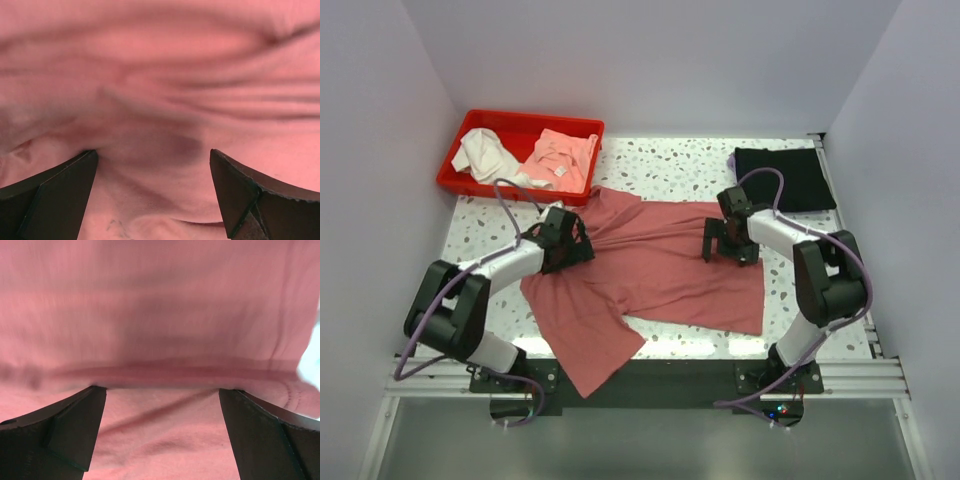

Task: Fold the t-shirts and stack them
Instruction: Fold the tshirt

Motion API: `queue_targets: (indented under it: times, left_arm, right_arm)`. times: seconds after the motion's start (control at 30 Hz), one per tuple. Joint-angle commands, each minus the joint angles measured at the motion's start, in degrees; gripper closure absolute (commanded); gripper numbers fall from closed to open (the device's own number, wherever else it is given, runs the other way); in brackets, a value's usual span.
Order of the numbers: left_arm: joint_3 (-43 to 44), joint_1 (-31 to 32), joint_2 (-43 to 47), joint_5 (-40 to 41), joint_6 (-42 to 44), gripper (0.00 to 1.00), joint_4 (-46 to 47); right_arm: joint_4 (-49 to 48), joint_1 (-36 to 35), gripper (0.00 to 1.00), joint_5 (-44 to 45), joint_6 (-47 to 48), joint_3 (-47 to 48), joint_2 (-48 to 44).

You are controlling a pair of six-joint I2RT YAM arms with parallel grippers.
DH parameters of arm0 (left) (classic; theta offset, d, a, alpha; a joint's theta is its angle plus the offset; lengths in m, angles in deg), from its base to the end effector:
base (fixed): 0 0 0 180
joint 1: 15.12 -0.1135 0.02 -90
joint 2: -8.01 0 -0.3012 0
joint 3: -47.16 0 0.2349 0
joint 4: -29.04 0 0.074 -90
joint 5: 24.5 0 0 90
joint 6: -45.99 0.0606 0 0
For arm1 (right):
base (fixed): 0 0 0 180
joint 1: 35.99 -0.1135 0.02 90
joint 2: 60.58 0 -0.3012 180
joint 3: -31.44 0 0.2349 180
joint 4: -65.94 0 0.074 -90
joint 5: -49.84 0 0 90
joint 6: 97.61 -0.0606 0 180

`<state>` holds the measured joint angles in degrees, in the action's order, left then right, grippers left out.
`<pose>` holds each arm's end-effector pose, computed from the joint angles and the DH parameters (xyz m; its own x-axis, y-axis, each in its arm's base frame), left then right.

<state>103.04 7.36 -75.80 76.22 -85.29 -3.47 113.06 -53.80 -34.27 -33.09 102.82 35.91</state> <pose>0.2454 -0.0894 0.1868 -0.7959 -0.3722 -0.4775 -0.3117 0.9281 -0.2039 0.2949 0.0882 0.1852 -0.9365 0.1486 -0.3176 0.1423 0.9889 0.0431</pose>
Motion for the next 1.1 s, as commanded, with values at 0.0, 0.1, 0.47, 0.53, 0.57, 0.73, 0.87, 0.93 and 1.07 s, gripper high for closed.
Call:
queue_targets:
  times: [0.0, 0.1, 0.47, 0.53, 0.57, 0.73, 0.87, 0.93, 1.07]
  left_arm:
    - [1.1, -5.2, -7.5, 0.5, 2.3, 0.00, 2.3]
    - [5.7, -8.1, -10.2, 0.9, 3.7, 0.00, 1.9]
    - [12.0, -2.4, 0.9, 1.9, 4.3, 0.00, -4.2]
    - [9.7, 0.7, 6.3, 4.0, 1.1, 0.00, -6.9]
    - [8.7, 3.9, 8.3, 4.5, -0.3, 0.00, -9.9]
    - [-0.9, 13.9, 21.0, 2.1, -11.3, 0.00, -18.7]
    - [-4.7, 28.3, 27.1, 0.3, -20.9, 0.00, -30.4]
    - [-6.7, 33.4, 28.2, -2.1, -28.1, 0.00, -33.7]
    - [-8.1, 48.5, 26.9, -3.4, -40.9, 0.00, -38.8]
  right_arm:
    - [-4.9, 2.8, 0.01, -0.6, -0.4, 4.7, 6.5]
    - [-4.2, 3.5, 0.01, -0.4, 0.5, 9.3, 8.7]
    - [-2.3, 3.6, 0.01, -3.8, 1.3, 11.3, -2.5]
    - [-2.7, 3.5, 0.01, -4.1, 0.7, 7.1, -7.8]
    - [-3.1, 3.5, 0.01, -4.6, -0.1, 5.5, -9.5]
    - [-2.3, 3.5, 0.01, -3.4, -1.9, -2.6, -17.8]
    - [-1.3, 3.6, 0.01, -2.9, -1.1, -5.4, -22.5]
    - [-0.5, 3.6, 0.01, -2.4, -0.7, -5.6, -23.1]
    - [-0.5, 4.1, 0.01, -2.6, -1.5, -6.9, -23.9]
